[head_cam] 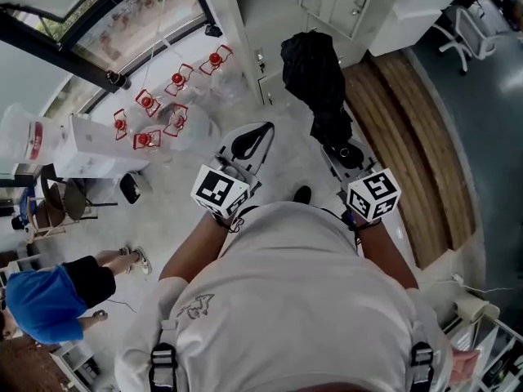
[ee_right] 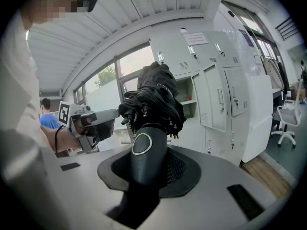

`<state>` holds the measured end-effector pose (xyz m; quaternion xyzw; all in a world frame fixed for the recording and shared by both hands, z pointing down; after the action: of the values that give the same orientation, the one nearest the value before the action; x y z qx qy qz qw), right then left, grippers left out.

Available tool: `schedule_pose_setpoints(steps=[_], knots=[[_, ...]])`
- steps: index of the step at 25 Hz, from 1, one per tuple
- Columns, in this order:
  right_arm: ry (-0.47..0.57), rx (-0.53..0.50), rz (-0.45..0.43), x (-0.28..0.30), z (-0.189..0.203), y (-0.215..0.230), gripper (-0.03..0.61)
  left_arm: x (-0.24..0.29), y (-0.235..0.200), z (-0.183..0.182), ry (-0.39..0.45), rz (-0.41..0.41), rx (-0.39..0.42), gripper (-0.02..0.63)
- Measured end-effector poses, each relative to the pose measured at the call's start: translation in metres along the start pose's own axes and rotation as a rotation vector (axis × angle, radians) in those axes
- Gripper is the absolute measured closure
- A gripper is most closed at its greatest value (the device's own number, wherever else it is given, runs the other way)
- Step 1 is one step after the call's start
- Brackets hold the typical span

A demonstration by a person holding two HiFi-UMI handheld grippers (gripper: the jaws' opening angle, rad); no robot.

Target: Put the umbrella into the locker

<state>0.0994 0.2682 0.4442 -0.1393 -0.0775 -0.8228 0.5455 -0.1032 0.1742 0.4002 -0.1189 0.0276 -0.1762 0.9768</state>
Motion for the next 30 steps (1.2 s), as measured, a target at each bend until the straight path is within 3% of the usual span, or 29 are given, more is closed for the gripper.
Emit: schedule_pose_setpoints(steps=[7,19,30], knots=[[-0.011,-0.039,-0.044,0.013,-0.004,0.053,0.453,0.045,-0.019,-0.007,0.04,-0.075,0.004,0.603],[-0.031,-0.011,-0.067,0.07,-0.014,0.089,0.453,0.08,-0.075,-0.018,0.04,-0.083,0.019,0.603],[-0.005,0.014,-0.098,0.183,-0.059,0.083,0.453,0.064,-0.191,-0.061,0.087,-0.096,0.022,0.603]])
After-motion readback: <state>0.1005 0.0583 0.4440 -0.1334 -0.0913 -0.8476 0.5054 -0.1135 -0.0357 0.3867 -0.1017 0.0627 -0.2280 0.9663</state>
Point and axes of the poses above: the fingertips, and each gripper's own axes: x forward along the fingers, y to its right, z out of its underside, the point moved 7 cm from there along -x, backward along the fingers, and after that the axes turned 13 degrees about -x, right-handed, at the moved point
